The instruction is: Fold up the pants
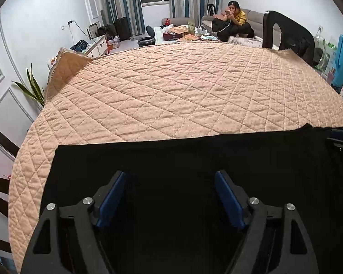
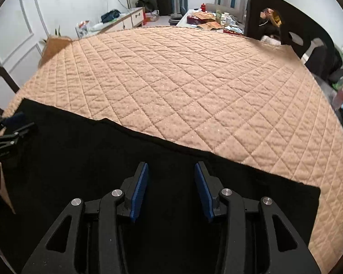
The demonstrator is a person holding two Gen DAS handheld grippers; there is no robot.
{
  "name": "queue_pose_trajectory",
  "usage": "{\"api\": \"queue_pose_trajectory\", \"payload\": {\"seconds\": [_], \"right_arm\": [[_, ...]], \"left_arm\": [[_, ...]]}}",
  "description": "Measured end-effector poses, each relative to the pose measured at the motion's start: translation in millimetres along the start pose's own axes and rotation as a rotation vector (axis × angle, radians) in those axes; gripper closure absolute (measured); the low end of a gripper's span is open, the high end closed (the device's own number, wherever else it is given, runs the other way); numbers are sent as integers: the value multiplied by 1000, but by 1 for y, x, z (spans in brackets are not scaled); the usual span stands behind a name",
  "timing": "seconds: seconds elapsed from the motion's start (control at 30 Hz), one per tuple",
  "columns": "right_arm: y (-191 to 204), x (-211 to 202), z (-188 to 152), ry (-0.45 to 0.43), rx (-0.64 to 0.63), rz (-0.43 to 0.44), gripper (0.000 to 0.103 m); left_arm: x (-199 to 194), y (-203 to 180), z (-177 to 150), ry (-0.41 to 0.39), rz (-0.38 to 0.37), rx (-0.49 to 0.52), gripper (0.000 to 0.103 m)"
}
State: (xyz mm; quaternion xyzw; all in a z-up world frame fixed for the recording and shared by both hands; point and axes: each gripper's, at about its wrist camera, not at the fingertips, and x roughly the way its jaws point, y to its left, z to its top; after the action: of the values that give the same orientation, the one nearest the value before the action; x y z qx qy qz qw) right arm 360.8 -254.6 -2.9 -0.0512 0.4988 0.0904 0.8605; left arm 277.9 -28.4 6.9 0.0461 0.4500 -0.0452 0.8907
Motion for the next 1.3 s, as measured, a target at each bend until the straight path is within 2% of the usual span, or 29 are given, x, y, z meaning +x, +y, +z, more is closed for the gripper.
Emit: {"api": "queue_pose_trajectory", "payload": {"seconds": [0.07,0.1,0.13,0.17,0.2,0.23,0.37,0.53,0.63,0.8,0.87,0.97,1.13,1.2,1.27,1.3], "right_arm": [[2,2,1,-16,-1,-4,60],[5,2,1,-27,-13,-6,62],[5,2,1,-33,-15,4,73],[6,2,2,-34,-12,13,88],[9,1,2,-34,-7,7,91],[10,0,1,-35,-9,-2,95],[13,-16,-2,-62,7,12,100],[16,-76,-28,-179,3,84,100],[16,-118,-64,-259,10,115,100],[17,-169,-143,-358,34,171,101],[18,-182,-183,-381,61,177,103],[9,-184,-230,-383,146,202,103],[-21,-166,-278,-321,320,246,103],[-32,-166,-281,-329,367,227,96],[-33,-168,-274,-339,387,217,71],[-32,-170,-266,-353,387,223,63]], "left_arm": [[0,-1,0,-6,-7,-4,25],[-1,-3,1,-11,-31,6,38],[-2,-5,1,-18,-39,20,54],[-4,-9,0,-22,-51,38,63],[-6,-12,0,-17,-68,49,87],[-9,-13,0,-13,-78,42,97],[-20,-13,-4,-3,-68,18,99],[-75,-12,-25,-103,-80,51,99],[-119,-5,-50,-176,-117,41,99],[-184,-1,-126,-279,-194,27,99],[-194,-3,-160,-280,-225,20,99],[-190,-9,-204,-230,-265,8,100],[-180,-6,-231,-159,-292,-30,101],[-185,-2,-223,-175,-278,-33,100],[-191,0,-211,-200,-249,-43,97],[-194,-2,-203,-207,-240,-51,88]]}}
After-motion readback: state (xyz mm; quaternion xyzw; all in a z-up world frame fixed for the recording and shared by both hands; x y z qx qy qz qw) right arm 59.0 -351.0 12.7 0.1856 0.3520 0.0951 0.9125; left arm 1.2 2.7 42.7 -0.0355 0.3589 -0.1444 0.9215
